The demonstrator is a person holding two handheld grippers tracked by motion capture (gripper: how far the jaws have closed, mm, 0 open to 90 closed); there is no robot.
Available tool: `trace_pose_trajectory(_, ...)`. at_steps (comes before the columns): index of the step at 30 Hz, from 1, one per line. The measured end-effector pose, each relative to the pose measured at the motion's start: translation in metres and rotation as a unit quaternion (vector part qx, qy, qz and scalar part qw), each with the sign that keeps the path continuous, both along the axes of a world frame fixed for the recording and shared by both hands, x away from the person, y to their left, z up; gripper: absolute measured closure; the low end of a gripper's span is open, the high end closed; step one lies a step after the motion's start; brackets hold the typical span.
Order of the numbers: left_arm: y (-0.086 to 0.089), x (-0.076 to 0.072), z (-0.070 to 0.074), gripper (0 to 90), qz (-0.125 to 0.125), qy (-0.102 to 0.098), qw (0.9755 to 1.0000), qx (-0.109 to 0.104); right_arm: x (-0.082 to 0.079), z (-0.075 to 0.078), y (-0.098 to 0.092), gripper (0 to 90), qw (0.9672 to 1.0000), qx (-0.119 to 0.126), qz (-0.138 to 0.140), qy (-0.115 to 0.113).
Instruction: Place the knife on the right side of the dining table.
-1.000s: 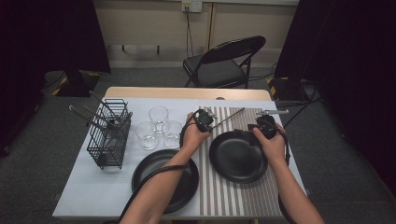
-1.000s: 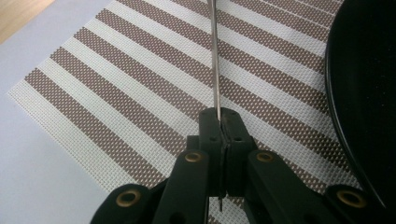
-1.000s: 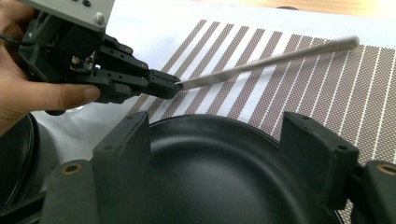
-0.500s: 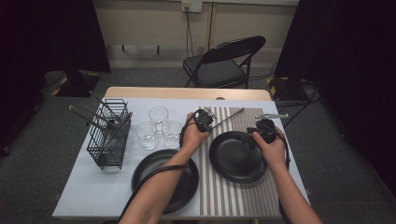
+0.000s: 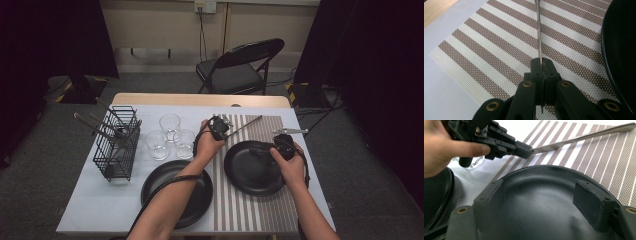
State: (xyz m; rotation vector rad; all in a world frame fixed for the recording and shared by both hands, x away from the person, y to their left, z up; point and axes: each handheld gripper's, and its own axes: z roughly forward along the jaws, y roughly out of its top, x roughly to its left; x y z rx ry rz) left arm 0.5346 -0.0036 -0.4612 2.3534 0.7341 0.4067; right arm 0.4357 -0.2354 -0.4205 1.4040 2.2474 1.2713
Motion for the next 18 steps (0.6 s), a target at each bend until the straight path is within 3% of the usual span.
trace_pose_trajectory(18,-0.001,-0.001,0.0,88.2,0.006,-0.002,1.0,-0.003,-0.012,-0.013,-0.002,24.5,0.9999,-0.007,0.005,0.006)
